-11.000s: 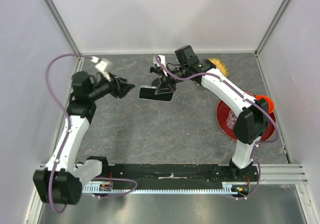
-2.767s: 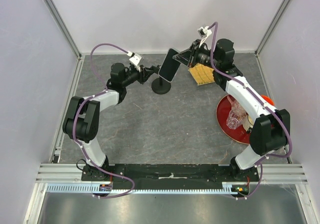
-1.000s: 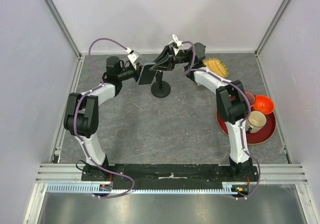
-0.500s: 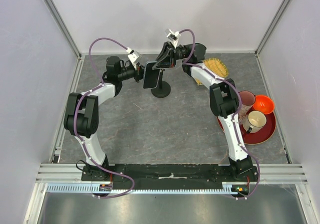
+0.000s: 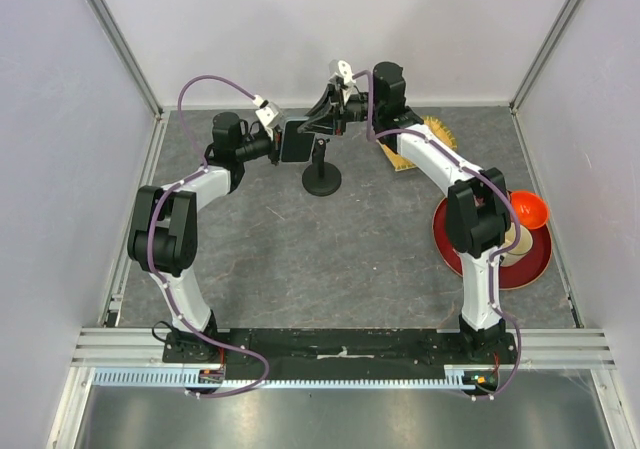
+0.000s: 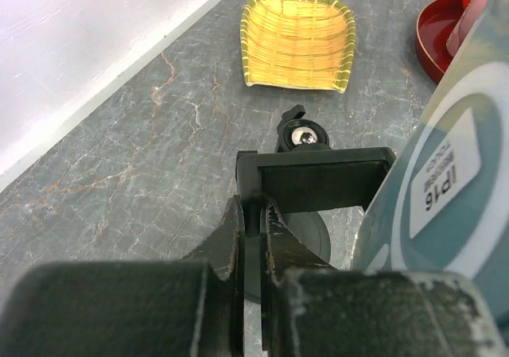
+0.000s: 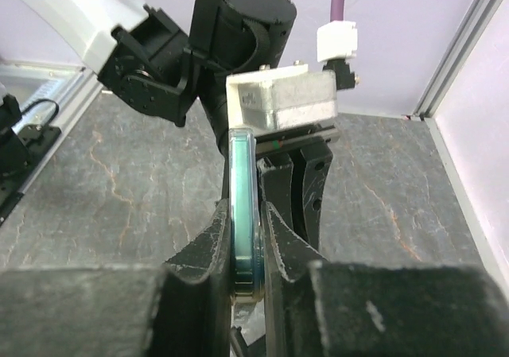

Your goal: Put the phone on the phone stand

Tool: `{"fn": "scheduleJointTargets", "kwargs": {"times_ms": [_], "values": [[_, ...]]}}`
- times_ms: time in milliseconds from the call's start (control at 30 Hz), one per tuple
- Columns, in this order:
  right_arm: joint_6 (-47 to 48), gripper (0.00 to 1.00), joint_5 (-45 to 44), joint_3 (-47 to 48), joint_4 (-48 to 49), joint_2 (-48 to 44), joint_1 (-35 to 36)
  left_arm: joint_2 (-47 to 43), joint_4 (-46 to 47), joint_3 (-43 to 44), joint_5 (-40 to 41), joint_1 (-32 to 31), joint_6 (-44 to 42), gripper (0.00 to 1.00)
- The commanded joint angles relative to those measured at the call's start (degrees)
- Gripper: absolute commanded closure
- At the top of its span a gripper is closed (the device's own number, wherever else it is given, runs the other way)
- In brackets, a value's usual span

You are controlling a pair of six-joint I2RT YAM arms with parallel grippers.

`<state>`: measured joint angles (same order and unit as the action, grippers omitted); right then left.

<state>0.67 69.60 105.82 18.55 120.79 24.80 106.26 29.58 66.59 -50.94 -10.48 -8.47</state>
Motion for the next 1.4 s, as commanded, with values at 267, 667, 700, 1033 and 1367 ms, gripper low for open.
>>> {"fn": "scheduleJointTargets", "kwargs": {"times_ms": [267,667,700,1033,1367], "values": [[20.68,1.00,-0.78,0.35,-8.43,-1.62,-0.45,1.14,-3.04,1.09,-4.34,-1.03,-1.46,0.98],[25.69,1.00,-0.17,0.70,-11.16,0.76,-1.59,2.02,-4.71,1.88,-5.31,-1.03,-2.25,0.98],[25.79,1.00,0.00,0.88,-11.68,1.20,-1.77,1.94,-4.71,1.97,-5.49,-1.03,-2.25,0.98],[31.77,1.00,-0.61,1.75,-18.37,0.41,-2.91,2.64,-4.97,2.49,-5.84,-1.12,-1.72,0.98],[30.45,1.00,-4.91,0.01,-17.67,-0.29,-3.26,2.90,-5.94,2.41,-3.04,-1.38,-2.17,0.98]]}}
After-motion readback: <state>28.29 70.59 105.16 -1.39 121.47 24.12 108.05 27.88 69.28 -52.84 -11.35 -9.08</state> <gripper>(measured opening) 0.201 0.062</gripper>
